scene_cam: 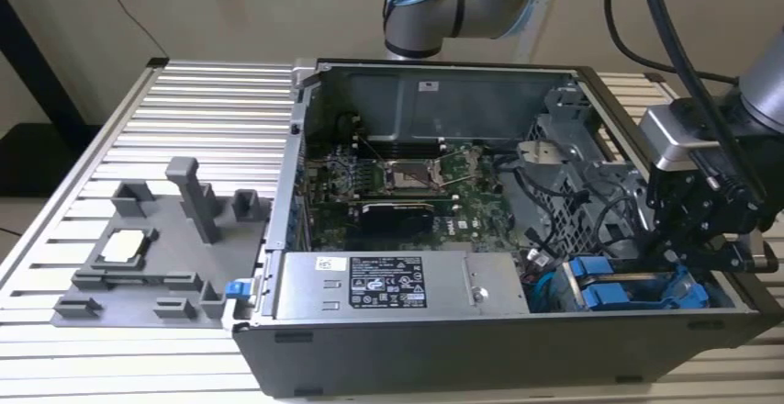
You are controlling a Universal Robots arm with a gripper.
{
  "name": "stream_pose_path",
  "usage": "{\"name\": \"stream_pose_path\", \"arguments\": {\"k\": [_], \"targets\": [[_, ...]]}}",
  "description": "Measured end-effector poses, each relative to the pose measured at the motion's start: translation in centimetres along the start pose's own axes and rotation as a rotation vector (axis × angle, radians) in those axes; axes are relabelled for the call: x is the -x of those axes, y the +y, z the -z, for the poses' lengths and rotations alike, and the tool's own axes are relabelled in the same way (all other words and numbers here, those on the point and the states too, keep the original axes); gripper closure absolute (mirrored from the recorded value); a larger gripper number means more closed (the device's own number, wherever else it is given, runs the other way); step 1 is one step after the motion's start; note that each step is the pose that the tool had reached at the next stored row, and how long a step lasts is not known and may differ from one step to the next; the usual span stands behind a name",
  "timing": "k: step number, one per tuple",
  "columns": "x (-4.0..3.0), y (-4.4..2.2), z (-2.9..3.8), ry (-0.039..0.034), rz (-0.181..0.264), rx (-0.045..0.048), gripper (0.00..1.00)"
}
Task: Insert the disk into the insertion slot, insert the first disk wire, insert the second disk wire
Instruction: 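Insert the first disk wire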
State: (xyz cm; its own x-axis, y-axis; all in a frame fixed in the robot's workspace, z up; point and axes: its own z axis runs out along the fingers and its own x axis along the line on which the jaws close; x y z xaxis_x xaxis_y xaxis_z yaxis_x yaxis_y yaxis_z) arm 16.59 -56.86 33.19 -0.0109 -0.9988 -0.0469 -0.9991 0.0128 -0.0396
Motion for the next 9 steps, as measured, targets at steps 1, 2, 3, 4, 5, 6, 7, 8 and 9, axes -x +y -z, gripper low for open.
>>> {"name": "stream_pose_path", "arguments": {"k": [1,2,3,4,5,6,7,8,9], "targets": [[0.01,0.0,-0.02,-0.0012,0.0,0.0002,0.8],[0.0,0.0,-0.02,-0.0013,0.0,0.0,0.8],[0.0,0.0,-0.02,-0.0016,0.0,0.0,0.8],[0.0,0.0,0.0,-0.0018,0.0,0.0,0.73],[0.0,0.0,0.03,-0.0018,0.0,0.0,0.73],[0.0,-0.01,0.19,-0.002,0.0,0.0,0.73],[0.01,-0.02,0.47,-0.0022,0.0,0.0001,0.73],[0.03,-0.03,0.78,-0.0022,0.0,0.0,0.73],[0.05,-0.04,1.1,-0.0021,0.0,0.0,0.73]]}}
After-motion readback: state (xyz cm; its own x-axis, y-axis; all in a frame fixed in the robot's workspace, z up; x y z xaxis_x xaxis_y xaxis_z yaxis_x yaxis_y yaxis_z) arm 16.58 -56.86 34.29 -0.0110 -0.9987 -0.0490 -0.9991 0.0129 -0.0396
